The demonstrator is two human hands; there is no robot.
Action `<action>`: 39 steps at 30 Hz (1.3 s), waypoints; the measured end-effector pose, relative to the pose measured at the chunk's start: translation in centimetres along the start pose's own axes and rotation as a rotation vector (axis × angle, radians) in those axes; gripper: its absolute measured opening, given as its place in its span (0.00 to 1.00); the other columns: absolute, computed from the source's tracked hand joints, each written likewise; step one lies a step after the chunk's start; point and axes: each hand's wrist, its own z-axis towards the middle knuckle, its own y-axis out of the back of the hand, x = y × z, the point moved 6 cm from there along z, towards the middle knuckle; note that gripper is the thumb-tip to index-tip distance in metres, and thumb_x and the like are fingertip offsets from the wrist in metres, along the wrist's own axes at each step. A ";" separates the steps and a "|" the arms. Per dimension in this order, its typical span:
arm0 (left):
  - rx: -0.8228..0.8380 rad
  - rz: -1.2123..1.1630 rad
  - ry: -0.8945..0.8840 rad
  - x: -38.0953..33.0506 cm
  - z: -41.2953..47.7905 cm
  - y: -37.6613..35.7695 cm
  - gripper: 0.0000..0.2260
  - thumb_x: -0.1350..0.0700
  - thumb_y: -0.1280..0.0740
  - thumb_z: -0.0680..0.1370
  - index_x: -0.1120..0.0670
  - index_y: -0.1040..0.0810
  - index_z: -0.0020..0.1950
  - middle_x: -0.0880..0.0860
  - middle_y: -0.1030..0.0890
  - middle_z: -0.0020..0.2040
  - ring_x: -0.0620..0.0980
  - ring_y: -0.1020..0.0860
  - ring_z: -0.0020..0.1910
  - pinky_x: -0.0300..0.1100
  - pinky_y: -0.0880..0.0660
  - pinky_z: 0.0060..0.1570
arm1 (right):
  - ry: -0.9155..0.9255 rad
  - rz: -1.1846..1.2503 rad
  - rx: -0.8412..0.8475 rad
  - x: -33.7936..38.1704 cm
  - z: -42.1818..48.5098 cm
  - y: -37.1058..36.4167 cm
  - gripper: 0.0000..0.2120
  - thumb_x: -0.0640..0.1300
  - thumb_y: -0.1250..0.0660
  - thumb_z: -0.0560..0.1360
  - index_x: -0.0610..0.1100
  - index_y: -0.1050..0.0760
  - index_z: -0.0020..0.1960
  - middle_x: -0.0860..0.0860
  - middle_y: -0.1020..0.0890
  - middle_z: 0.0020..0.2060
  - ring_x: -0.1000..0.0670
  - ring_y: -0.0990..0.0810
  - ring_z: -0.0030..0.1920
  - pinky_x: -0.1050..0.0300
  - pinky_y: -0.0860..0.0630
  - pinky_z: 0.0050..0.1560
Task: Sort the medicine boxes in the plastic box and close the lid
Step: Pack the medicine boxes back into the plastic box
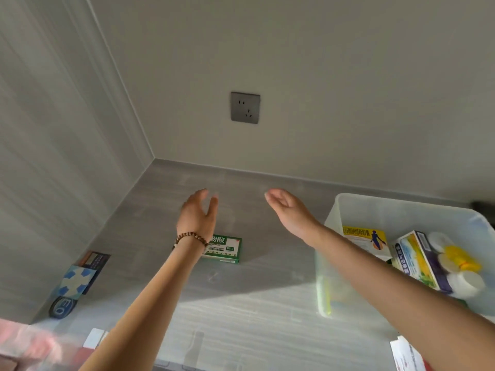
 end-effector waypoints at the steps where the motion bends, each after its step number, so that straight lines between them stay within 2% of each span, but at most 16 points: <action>1: -0.006 -0.013 -0.049 -2.7 -0.9 -0.3 0.17 0.45 0.43 0.78 0.52 0.28 0.62 0.51 0.22 0.59 0.53 0.24 0.57 0.49 0.26 0.53 | 0.074 -0.094 -0.039 0.8 -0.9 2.7 0.21 0.52 0.39 0.78 0.43 0.31 0.67 0.48 0.27 0.67 0.51 0.30 0.67 0.60 0.36 0.66; 4: 0.006 -0.005 -0.189 -10.5 -4.3 -2.0 0.17 0.43 0.44 0.77 0.50 0.28 0.60 0.49 0.21 0.57 0.51 0.25 0.57 0.46 0.27 0.52 | 0.219 -0.343 -0.121 1.9 -4.1 10.7 0.24 0.55 0.39 0.77 0.46 0.35 0.70 0.51 0.32 0.69 0.52 0.34 0.70 0.62 0.40 0.66; 7: 0.042 0.025 -0.356 -17.0 -8.5 -4.7 0.19 0.43 0.44 0.77 0.51 0.28 0.63 0.50 0.22 0.59 0.51 0.29 0.61 0.44 0.30 0.56 | 0.243 -0.423 -0.148 0.2 -7.7 17.5 0.27 0.57 0.40 0.76 0.49 0.38 0.72 0.53 0.35 0.71 0.54 0.37 0.71 0.61 0.42 0.67; 10: 0.096 0.065 -0.489 -21.8 -13.2 -8.3 0.21 0.42 0.43 0.77 0.52 0.30 0.66 0.51 0.25 0.63 0.51 0.31 0.64 0.44 0.33 0.61 | 0.173 -0.507 -0.147 -3.9 -11.4 23.3 0.28 0.56 0.39 0.76 0.48 0.39 0.73 0.52 0.37 0.73 0.52 0.40 0.73 0.56 0.43 0.72; 12: 0.157 0.147 -0.546 -23.9 -16.3 -11.4 0.24 0.41 0.45 0.77 0.51 0.33 0.68 0.50 0.29 0.68 0.50 0.36 0.69 0.45 0.38 0.67 | 0.117 -0.518 -0.173 -7.0 -13.9 26.7 0.28 0.54 0.37 0.76 0.46 0.38 0.72 0.50 0.37 0.73 0.51 0.40 0.73 0.54 0.43 0.73; 14: 0.233 0.198 -0.538 -25.0 -19.2 -14.5 0.26 0.38 0.48 0.76 0.49 0.37 0.71 0.48 0.35 0.72 0.49 0.42 0.73 0.45 0.45 0.72 | 0.085 -0.499 -0.204 -9.7 -16.3 29.2 0.28 0.51 0.35 0.75 0.43 0.37 0.72 0.47 0.35 0.72 0.49 0.39 0.72 0.55 0.43 0.72; 16: 0.272 0.223 -0.523 -25.5 -22.0 -16.9 0.27 0.37 0.50 0.76 0.47 0.39 0.71 0.47 0.38 0.73 0.48 0.45 0.74 0.44 0.48 0.72 | 0.046 -0.478 -0.201 -12.5 -18.7 30.9 0.29 0.51 0.34 0.75 0.43 0.38 0.72 0.47 0.37 0.73 0.49 0.39 0.73 0.53 0.42 0.72; 21: 0.308 0.283 -0.493 -24.5 -28.0 -20.8 0.28 0.36 0.52 0.75 0.45 0.44 0.73 0.46 0.43 0.75 0.48 0.49 0.75 0.44 0.52 0.72 | -0.044 -0.389 -0.141 -19.0 -24.0 32.4 0.37 0.60 0.37 0.72 0.50 0.48 0.76 0.53 0.48 0.76 0.52 0.48 0.76 0.51 0.45 0.73; 23: 0.281 0.314 -0.490 -23.8 -29.9 -21.4 0.29 0.36 0.52 0.75 0.45 0.47 0.74 0.46 0.46 0.76 0.48 0.52 0.75 0.43 0.56 0.72 | -0.086 -0.301 -0.168 -20.9 -25.5 32.5 0.39 0.61 0.36 0.71 0.51 0.49 0.76 0.54 0.49 0.77 0.52 0.48 0.75 0.54 0.45 0.72; 25: 0.243 0.332 -0.492 -23.0 -31.4 -21.5 0.29 0.36 0.52 0.75 0.46 0.48 0.74 0.46 0.47 0.76 0.48 0.54 0.75 0.42 0.58 0.72 | -0.132 -0.230 -0.192 -22.8 -26.8 32.0 0.40 0.61 0.35 0.71 0.49 0.49 0.76 0.53 0.47 0.76 0.52 0.46 0.75 0.56 0.45 0.70; 30: 0.244 0.377 -0.533 -20.4 -34.3 -21.9 0.30 0.35 0.56 0.74 0.45 0.58 0.74 0.46 0.60 0.75 0.48 0.63 0.74 0.44 0.60 0.73 | -0.301 -0.154 -0.090 -27.1 -28.8 28.9 0.41 0.63 0.37 0.70 0.47 0.48 0.75 0.48 0.43 0.76 0.47 0.41 0.74 0.49 0.38 0.69; 35: 0.312 0.423 -0.431 -16.6 -36.1 -23.5 0.32 0.33 0.61 0.72 0.43 0.65 0.72 0.46 0.64 0.74 0.48 0.64 0.73 0.43 0.63 0.71 | -0.414 -0.045 0.032 -28.9 -29.3 25.7 0.40 0.64 0.37 0.71 0.46 0.46 0.75 0.45 0.36 0.73 0.44 0.34 0.71 0.46 0.34 0.68; 37: 0.356 0.413 -0.344 -15.3 -36.4 -24.6 0.32 0.33 0.59 0.73 0.44 0.64 0.73 0.46 0.61 0.75 0.48 0.62 0.74 0.43 0.63 0.70 | -0.429 0.008 0.063 -29.2 -29.5 24.6 0.36 0.63 0.36 0.71 0.45 0.40 0.73 0.46 0.26 0.65 0.46 0.25 0.63 0.48 0.26 0.62; 39: 0.427 0.401 -0.244 -14.4 -36.7 -25.7 0.32 0.34 0.56 0.75 0.47 0.59 0.75 0.48 0.54 0.76 0.48 0.58 0.75 0.43 0.61 0.71 | -0.437 0.045 0.084 -29.3 -29.7 23.8 0.29 0.61 0.36 0.72 0.47 0.32 0.67 0.51 0.20 0.56 0.51 0.20 0.53 0.58 0.23 0.49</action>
